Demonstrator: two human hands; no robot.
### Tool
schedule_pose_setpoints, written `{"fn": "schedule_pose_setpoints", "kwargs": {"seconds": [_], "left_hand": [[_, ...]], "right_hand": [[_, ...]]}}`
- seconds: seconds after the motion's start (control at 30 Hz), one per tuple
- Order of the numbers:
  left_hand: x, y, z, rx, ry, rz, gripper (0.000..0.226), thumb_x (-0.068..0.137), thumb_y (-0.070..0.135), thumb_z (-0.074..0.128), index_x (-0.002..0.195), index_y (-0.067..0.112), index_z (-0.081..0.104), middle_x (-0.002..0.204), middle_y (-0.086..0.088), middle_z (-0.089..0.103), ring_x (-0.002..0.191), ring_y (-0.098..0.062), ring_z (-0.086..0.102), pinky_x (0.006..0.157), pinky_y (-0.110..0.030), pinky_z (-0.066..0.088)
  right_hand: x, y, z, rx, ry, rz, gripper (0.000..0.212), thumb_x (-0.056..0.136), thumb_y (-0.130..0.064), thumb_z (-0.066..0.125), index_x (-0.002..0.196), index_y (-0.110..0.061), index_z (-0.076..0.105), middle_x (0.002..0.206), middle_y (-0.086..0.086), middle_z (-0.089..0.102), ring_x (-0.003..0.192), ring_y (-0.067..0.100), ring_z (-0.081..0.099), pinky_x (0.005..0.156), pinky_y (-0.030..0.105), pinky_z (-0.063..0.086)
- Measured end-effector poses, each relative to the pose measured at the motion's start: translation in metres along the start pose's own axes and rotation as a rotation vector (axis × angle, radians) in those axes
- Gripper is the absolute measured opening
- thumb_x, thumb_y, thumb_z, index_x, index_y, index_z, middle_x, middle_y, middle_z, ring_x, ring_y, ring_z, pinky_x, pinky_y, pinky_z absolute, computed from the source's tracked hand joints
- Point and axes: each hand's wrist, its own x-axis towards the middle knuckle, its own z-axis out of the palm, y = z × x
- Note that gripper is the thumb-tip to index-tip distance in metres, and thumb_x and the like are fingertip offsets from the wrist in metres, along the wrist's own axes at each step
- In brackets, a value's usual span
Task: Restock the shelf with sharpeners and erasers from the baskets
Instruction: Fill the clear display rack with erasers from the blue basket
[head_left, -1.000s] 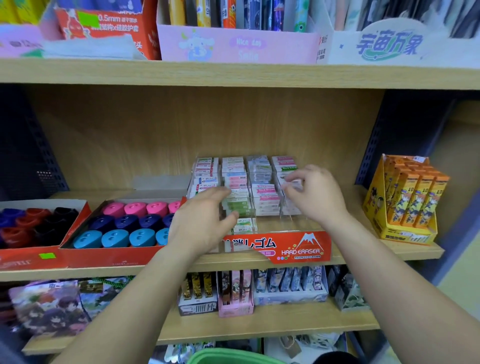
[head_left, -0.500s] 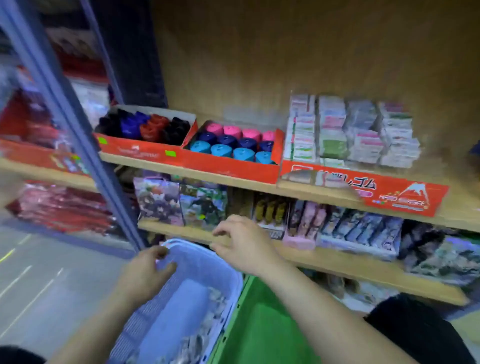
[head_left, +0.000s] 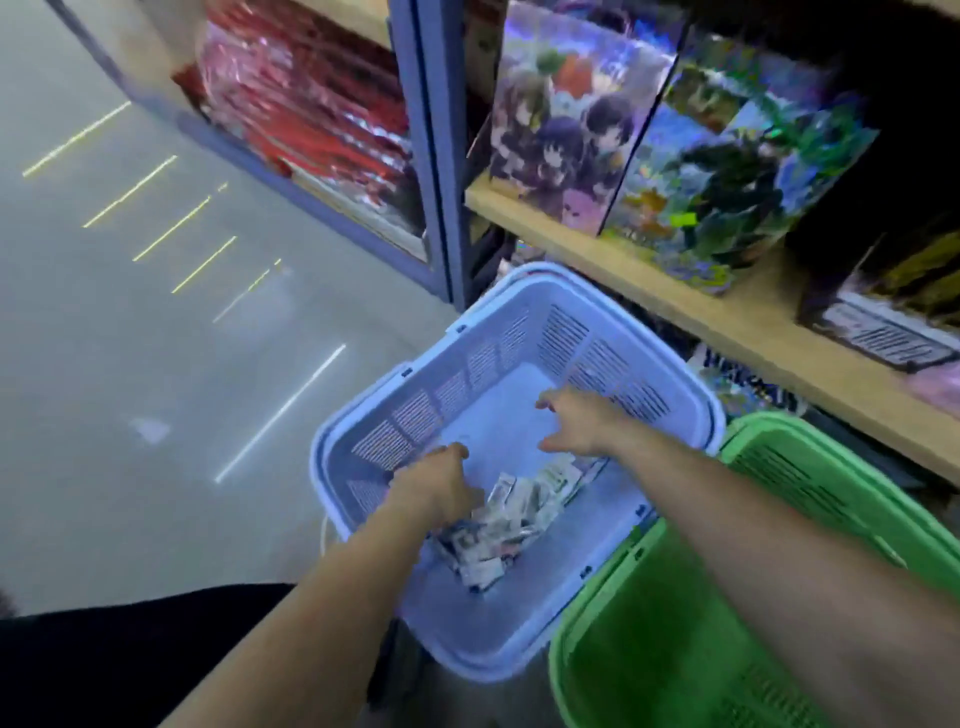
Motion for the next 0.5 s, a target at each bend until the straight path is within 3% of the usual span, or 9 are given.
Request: {"fn": "schedule_pose_setpoints", "kwargs": {"seconds": [0.13, 0.23, 0.33, 0.43, 0.5], "left_hand": [[0.033, 0.007, 0.022, 0.058, -0.077, 0.014, 0.078, 0.086, 0.051, 0.070, 0.149, 0.017, 0.037, 0.150, -0.010, 0.044, 0.135, -0.033, 0.047, 0.109, -0.045, 0.043], [0.047, 0.010, 0.038, 0.062, -0.144, 0.038, 0.087, 0.079, 0.051, 0.078, 0.148, 0.018, 0.036, 0.148, -0.009, 0.044, 0.136, -0.032, 0.046, 0.108, -0.044, 0.041], [0.051, 0.006, 0.059, 0.002, -0.164, 0.027, 0.089, 0.082, 0.042, 0.074, 0.153, 0.022, 0.025, 0.156, -0.007, 0.037, 0.137, -0.033, 0.047, 0.110, -0.043, 0.039], [0.052, 0.006, 0.073, -0.005, -0.197, 0.030, 0.103, 0.075, 0.041, 0.080, 0.155, 0.021, 0.018, 0.156, -0.010, 0.034, 0.135, -0.036, 0.049, 0.111, -0.047, 0.040], [0.055, 0.005, 0.075, -0.036, -0.230, 0.016, 0.110, 0.065, 0.042, 0.089, 0.149, 0.020, 0.022, 0.147, -0.013, 0.044, 0.130, -0.037, 0.052, 0.107, -0.048, 0.043]], "right_hand": [[0.035, 0.006, 0.019, -0.195, -0.251, -0.070, 0.092, 0.078, -0.049, 0.082, 0.152, -0.021, 0.036, 0.145, 0.010, 0.041, 0.131, 0.033, 0.048, 0.102, 0.039, 0.044], [0.046, 0.014, 0.040, -0.281, -0.455, -0.091, 0.112, 0.071, -0.056, 0.084, 0.158, -0.019, 0.024, 0.155, 0.012, 0.029, 0.141, 0.033, 0.033, 0.110, 0.041, 0.037], [0.048, 0.020, 0.047, -0.405, -0.492, -0.141, 0.116, 0.074, -0.062, 0.080, 0.160, -0.016, 0.017, 0.161, 0.013, 0.018, 0.148, 0.034, 0.019, 0.116, 0.044, 0.026], [0.059, 0.025, 0.045, -0.415, -0.482, -0.186, 0.112, 0.068, -0.067, 0.082, 0.154, -0.018, 0.031, 0.154, 0.007, 0.030, 0.140, 0.031, 0.030, 0.113, 0.043, 0.034], [0.064, 0.027, 0.048, -0.393, -0.479, -0.190, 0.103, 0.062, -0.068, 0.085, 0.144, -0.022, 0.042, 0.144, 0.003, 0.041, 0.129, 0.029, 0.041, 0.103, 0.046, 0.044]]}}
